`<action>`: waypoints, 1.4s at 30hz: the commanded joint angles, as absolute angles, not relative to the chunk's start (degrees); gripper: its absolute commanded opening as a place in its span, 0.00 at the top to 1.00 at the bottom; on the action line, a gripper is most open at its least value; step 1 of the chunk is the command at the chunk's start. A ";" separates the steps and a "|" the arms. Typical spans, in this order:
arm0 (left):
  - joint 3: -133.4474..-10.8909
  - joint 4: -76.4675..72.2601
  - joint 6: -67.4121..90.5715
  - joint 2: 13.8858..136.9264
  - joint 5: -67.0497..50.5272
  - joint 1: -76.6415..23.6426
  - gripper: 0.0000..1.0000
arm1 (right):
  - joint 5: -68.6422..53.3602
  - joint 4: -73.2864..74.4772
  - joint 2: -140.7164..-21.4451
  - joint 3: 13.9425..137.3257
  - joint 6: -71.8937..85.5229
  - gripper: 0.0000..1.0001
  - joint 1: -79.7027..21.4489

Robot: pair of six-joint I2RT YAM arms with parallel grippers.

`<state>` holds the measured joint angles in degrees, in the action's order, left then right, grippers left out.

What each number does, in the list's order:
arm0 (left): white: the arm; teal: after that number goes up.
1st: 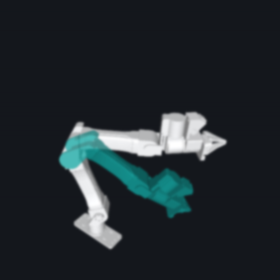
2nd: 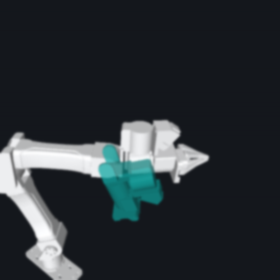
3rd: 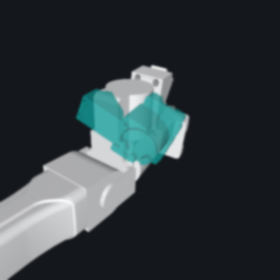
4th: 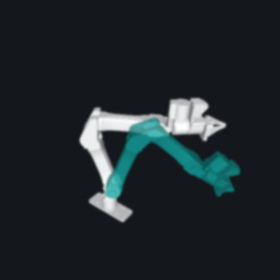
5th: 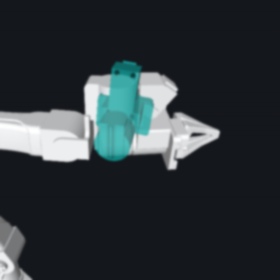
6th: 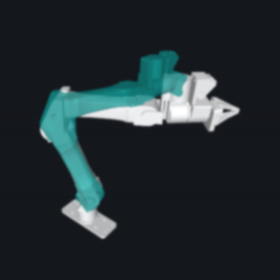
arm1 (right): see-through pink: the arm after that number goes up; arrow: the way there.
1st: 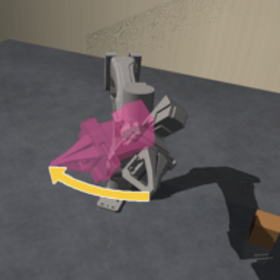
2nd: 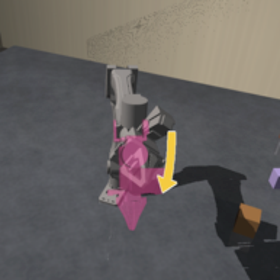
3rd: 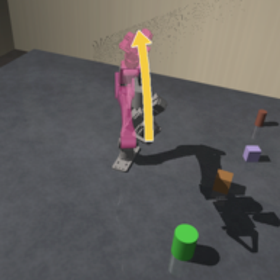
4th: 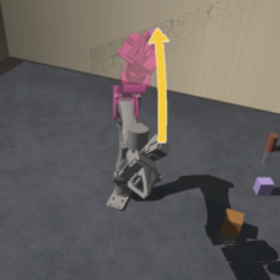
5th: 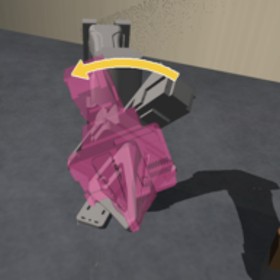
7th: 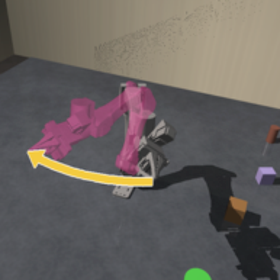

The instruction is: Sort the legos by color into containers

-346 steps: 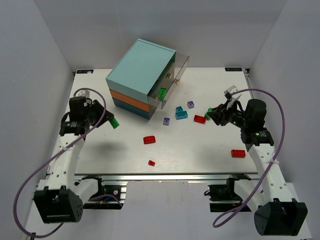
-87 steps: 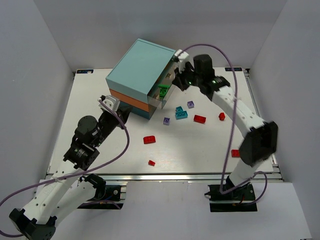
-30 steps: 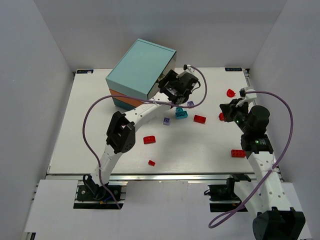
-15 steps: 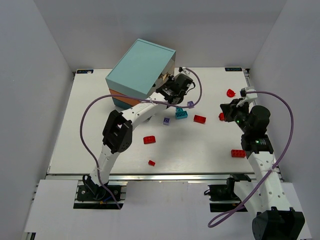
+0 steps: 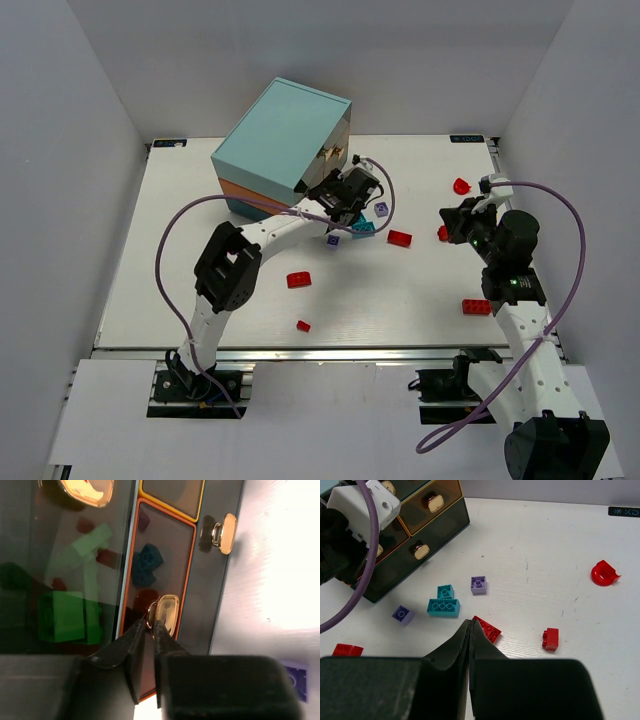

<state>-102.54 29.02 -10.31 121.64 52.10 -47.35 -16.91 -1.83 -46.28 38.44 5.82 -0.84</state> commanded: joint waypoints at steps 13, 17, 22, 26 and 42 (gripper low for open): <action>-103.71 26.71 -10.99 122.78 53.62 -47.90 0.54 | -17.49 -4.83 -46.14 38.32 5.62 1.00 -0.70; -103.89 27.25 -10.72 123.66 52.82 -47.90 0.62 | -17.23 -4.83 -46.06 38.32 5.63 1.00 -0.62; -104.24 27.60 -10.81 123.84 52.74 -47.90 0.67 | -17.14 -4.83 -46.05 38.32 5.71 1.00 -0.62; -103.98 27.33 -10.81 123.31 52.82 -47.37 0.68 | -17.05 -4.83 -46.14 38.32 5.62 1.00 -0.70; -104.50 29.17 -10.20 123.40 48.26 -47.90 0.88 | -16.88 -4.83 -45.97 38.32 5.62 1.00 -0.70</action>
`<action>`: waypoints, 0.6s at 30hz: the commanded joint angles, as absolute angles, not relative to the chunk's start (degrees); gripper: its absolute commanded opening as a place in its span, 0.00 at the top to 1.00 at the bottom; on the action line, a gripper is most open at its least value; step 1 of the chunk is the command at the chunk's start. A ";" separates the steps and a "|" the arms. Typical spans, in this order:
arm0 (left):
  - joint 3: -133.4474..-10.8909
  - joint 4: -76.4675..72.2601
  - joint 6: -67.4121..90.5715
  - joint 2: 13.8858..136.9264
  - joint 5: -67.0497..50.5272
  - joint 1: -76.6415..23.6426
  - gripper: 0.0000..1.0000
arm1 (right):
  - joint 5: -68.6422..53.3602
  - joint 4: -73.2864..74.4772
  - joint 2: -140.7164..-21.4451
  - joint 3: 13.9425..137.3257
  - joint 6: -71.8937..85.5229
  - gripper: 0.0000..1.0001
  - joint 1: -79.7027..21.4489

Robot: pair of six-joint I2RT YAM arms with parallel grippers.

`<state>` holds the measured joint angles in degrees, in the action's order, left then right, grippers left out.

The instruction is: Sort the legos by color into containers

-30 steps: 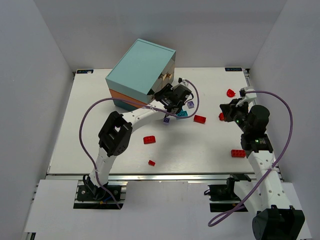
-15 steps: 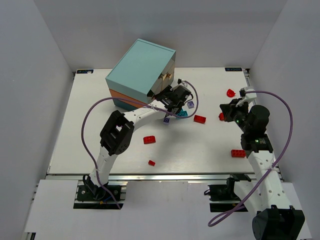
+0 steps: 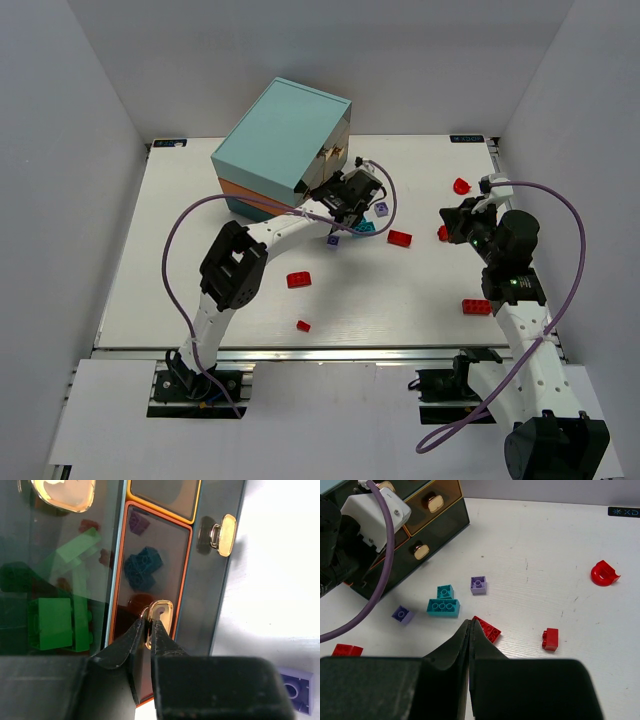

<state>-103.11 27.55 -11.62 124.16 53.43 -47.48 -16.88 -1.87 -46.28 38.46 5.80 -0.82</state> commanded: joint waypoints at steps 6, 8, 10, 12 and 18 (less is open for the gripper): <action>-106.26 31.02 -8.88 122.52 45.36 -47.90 0.90 | -16.70 -4.75 -45.97 38.32 5.62 1.00 -0.79; -106.26 31.29 -8.44 122.26 44.13 -48.51 0.90 | -16.70 -4.75 -45.97 38.23 5.62 1.00 -0.70; -106.00 31.29 -8.53 121.73 42.99 -48.52 0.90 | -16.61 -4.75 -45.88 38.32 5.62 1.00 -0.70; -105.47 31.12 -8.88 121.38 42.45 -49.13 0.91 | -16.52 -4.83 -45.88 38.32 5.62 1.00 -0.70; -105.03 31.73 -8.70 121.03 39.82 -51.23 0.91 | -16.35 -4.83 -45.88 38.32 5.62 1.00 -0.79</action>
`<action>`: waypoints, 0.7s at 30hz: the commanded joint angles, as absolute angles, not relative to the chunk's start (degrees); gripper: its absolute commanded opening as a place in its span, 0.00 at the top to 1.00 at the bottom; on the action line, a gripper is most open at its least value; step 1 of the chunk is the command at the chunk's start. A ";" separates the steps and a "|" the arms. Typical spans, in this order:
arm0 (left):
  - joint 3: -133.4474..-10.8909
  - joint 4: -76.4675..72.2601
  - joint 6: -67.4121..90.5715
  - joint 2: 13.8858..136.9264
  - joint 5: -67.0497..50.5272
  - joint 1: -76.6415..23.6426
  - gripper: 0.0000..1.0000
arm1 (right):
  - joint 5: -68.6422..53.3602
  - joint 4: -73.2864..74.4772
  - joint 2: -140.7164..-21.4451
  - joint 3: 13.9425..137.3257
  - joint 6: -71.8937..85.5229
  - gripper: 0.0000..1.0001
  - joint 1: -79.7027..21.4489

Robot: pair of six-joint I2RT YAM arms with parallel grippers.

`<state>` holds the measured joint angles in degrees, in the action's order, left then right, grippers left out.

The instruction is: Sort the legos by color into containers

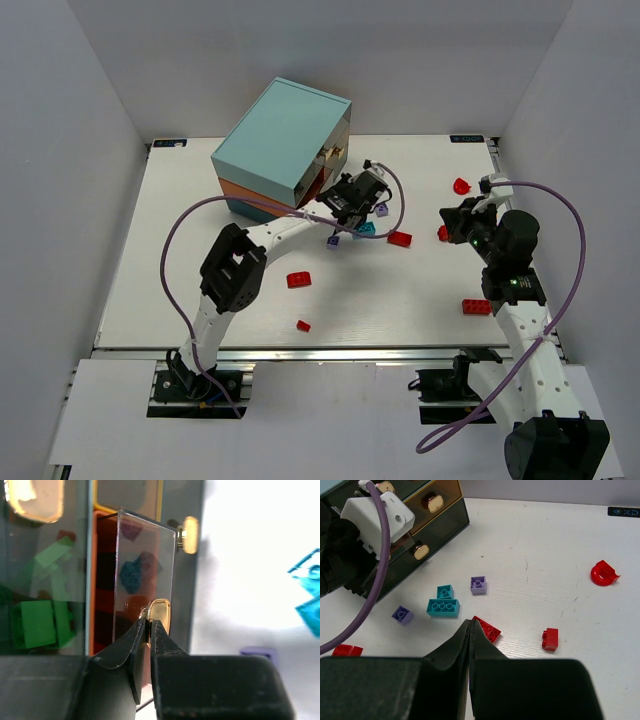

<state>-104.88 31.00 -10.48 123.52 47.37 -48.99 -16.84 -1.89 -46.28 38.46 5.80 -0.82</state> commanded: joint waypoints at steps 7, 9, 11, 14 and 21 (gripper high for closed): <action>-106.08 32.96 -7.74 120.67 37.18 -53.70 0.91 | -16.17 -4.75 -45.97 38.41 5.54 1.00 -0.70; -106.26 33.31 -7.12 120.59 36.74 -54.23 0.91 | -16.08 -4.83 -45.97 38.32 5.54 1.00 -0.79; -106.26 33.57 -6.59 120.59 36.12 -54.75 0.91 | -16.00 -4.83 -45.88 38.41 5.54 1.00 -0.70; -106.61 33.66 -6.33 120.67 36.30 -55.98 0.91 | -16.00 -4.83 -45.88 38.32 5.54 1.00 -0.62; -109.59 33.84 -4.57 119.36 41.92 -55.46 0.50 | -16.17 -4.83 -45.70 38.32 5.27 1.00 -0.62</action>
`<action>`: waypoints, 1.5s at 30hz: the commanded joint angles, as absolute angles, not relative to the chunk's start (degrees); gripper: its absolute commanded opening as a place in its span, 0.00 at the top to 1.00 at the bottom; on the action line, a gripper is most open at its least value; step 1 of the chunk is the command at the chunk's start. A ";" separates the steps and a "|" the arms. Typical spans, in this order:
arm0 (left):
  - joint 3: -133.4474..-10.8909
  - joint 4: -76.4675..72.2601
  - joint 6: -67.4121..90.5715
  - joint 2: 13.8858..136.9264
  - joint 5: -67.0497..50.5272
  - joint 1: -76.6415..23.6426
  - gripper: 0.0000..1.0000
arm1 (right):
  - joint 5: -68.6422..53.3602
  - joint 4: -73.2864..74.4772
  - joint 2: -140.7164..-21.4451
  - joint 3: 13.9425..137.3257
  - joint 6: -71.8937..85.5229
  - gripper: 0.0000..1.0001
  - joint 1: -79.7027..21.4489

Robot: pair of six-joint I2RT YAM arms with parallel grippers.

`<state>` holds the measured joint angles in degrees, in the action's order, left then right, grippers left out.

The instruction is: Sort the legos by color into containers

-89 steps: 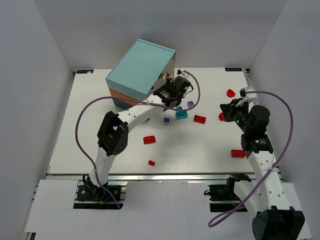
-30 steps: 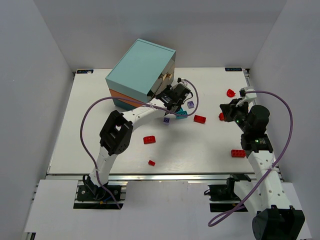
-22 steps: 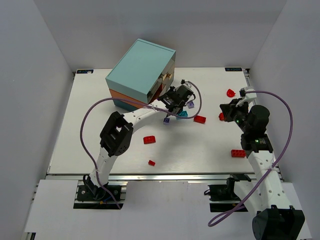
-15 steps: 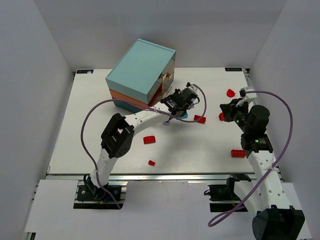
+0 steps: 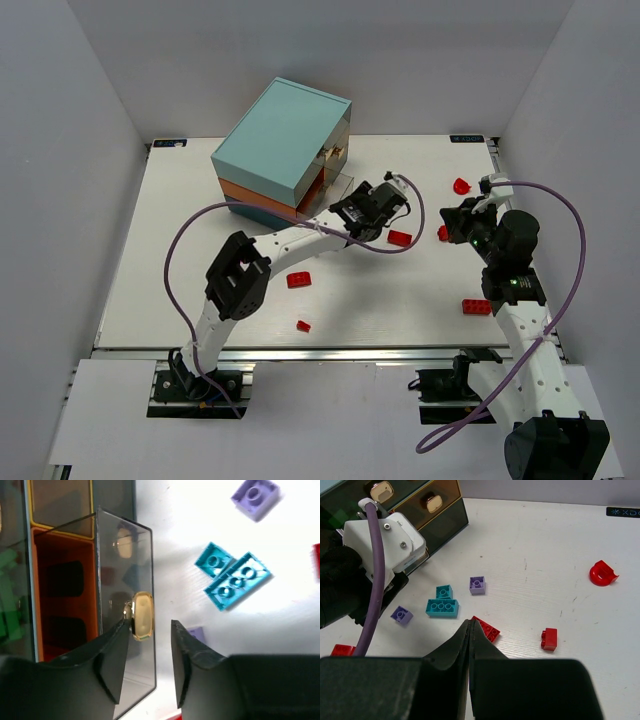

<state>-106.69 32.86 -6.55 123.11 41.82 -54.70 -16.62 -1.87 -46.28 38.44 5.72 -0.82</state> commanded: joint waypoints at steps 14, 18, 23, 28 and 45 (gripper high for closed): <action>-103.12 31.56 -0.71 102.96 28.58 -55.46 0.95 | -36.70 -1.33 -45.62 36.22 -13.95 0.85 -0.62; -86.87 28.39 4.82 89.50 20.24 -54.67 1.00 | -45.43 2.28 -47.02 36.38 -18.98 0.62 -0.88; -64.48 27.86 14.20 73.32 23.20 -54.14 0.82 | -43.42 4.48 -49.74 37.62 -21.18 0.56 -2.37; -55.21 32.94 24.77 65.83 26.97 -53.00 0.32 | -39.47 4.66 -51.32 38.06 -21.27 0.40 -4.92; -46.94 31.72 15.73 48.53 37.84 -49.66 0.18 | -14.96 10.64 -74.60 48.16 -36.82 0.11 -12.48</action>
